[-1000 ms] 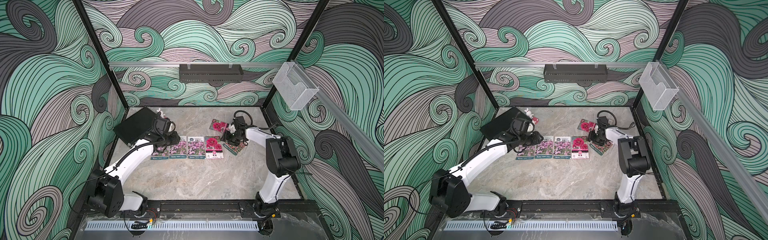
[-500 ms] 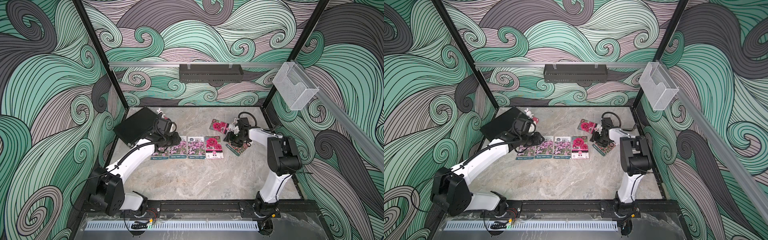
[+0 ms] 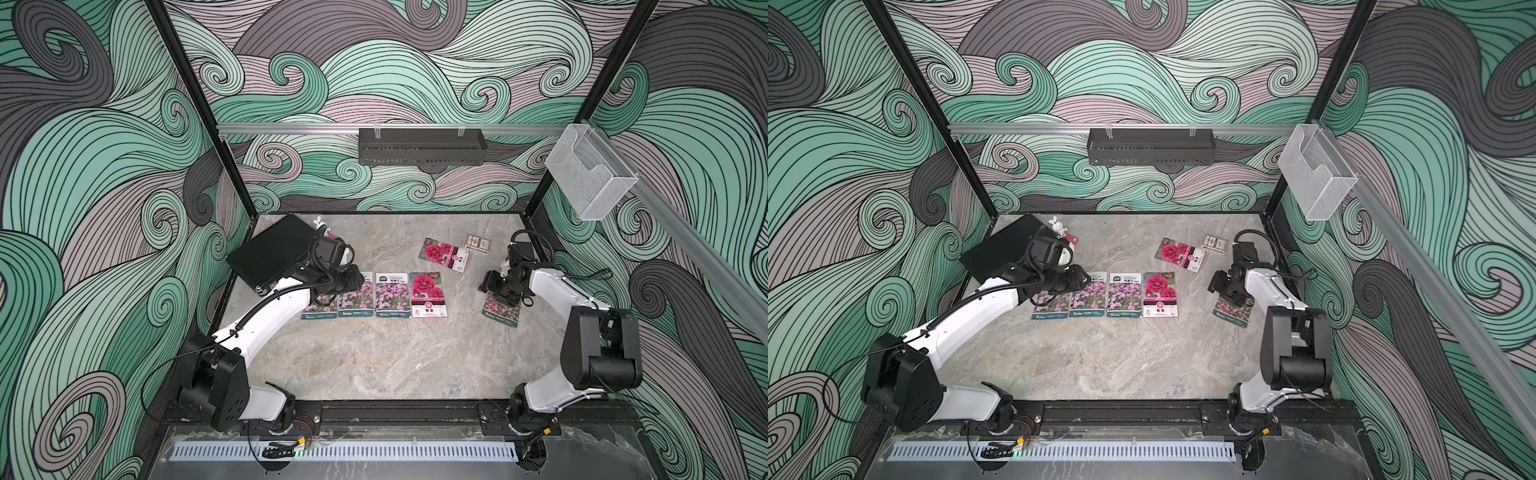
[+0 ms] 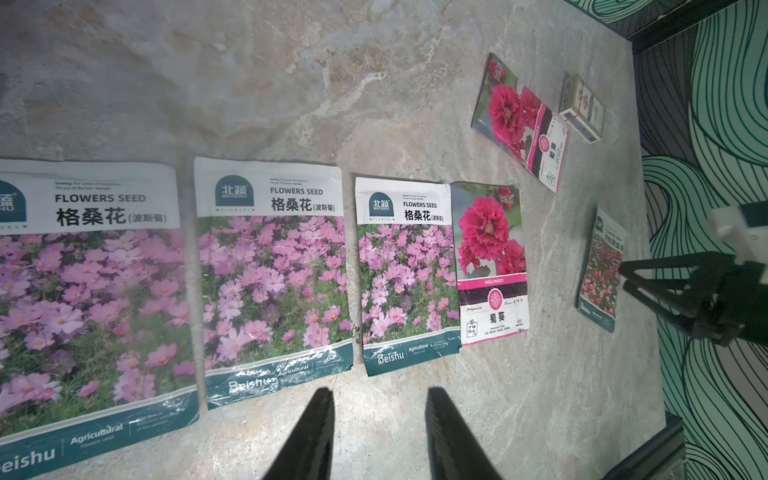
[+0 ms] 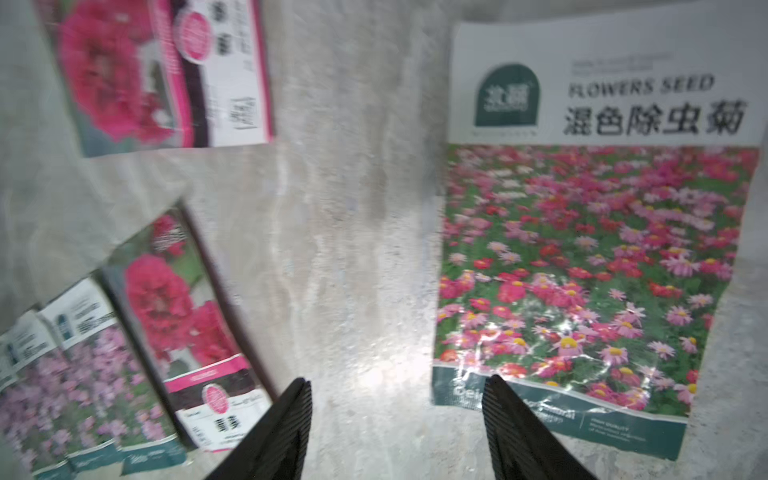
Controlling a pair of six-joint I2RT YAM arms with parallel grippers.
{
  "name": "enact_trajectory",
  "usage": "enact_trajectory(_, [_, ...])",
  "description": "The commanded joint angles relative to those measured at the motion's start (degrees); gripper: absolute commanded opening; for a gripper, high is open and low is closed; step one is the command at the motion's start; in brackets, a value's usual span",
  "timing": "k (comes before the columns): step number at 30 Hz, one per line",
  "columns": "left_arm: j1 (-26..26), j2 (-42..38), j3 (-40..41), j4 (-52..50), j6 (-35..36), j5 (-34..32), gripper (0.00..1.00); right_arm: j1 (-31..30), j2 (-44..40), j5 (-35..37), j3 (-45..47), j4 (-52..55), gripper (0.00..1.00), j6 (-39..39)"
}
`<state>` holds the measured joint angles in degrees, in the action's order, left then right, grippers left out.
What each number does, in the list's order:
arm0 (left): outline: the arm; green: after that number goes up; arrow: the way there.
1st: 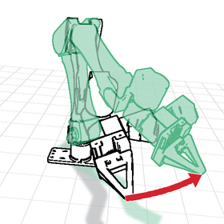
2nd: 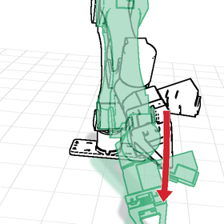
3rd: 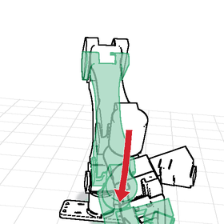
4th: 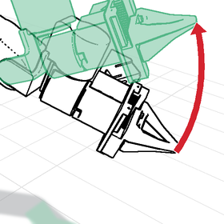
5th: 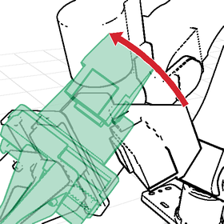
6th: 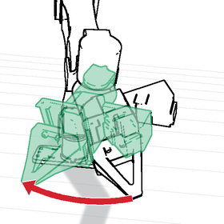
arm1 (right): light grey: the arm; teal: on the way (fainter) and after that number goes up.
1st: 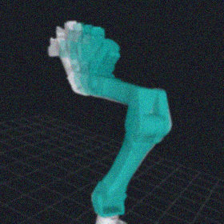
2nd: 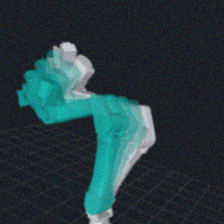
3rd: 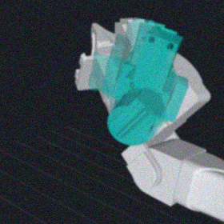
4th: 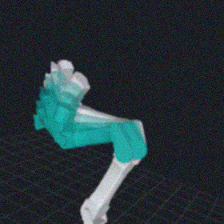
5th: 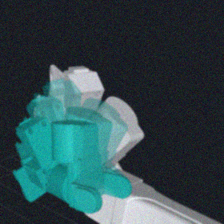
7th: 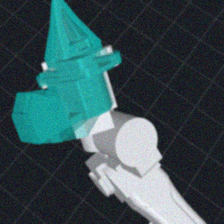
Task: Arrange the seed packets in a row
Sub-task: Move the seed packet to the center of the board.
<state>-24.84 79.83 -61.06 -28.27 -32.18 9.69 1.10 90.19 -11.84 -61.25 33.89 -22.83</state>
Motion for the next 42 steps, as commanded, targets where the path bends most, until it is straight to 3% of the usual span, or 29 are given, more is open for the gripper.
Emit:
enact_trajectory(1, [-0.8,3.8,-3.8,0.6,-0.2,-0.1,0.39,-3.7,4.6,-5.1,-10.6,0.6,0.68,1.6])
enact_trajectory(9, [-2.3,9.5,-8.9,0.2,-0.5,-0.2,0.38,-5.4,29.1,-8.1,-37.6,8.6,0.69,10.1])
enact_trajectory(18, [-2.5,9.2,-7.5,0.7,-0.2,0.1,0.38,-5.3,40.1,-7.4,-49.3,8.7,0.70,13.6])
enact_trajectory(28, [-2.5,6.6,-6.3,1.1,-0.7,0.3,0.39,-6.5,42.6,-8.1,-46.1,8.7,0.70,12.2])
enact_trajectory(42, [-2.5,3.1,-4.3,1.0,-0.6,0.2,0.38,-6.5,33.3,-3.7,-29.7,6.4,0.70,6.9])
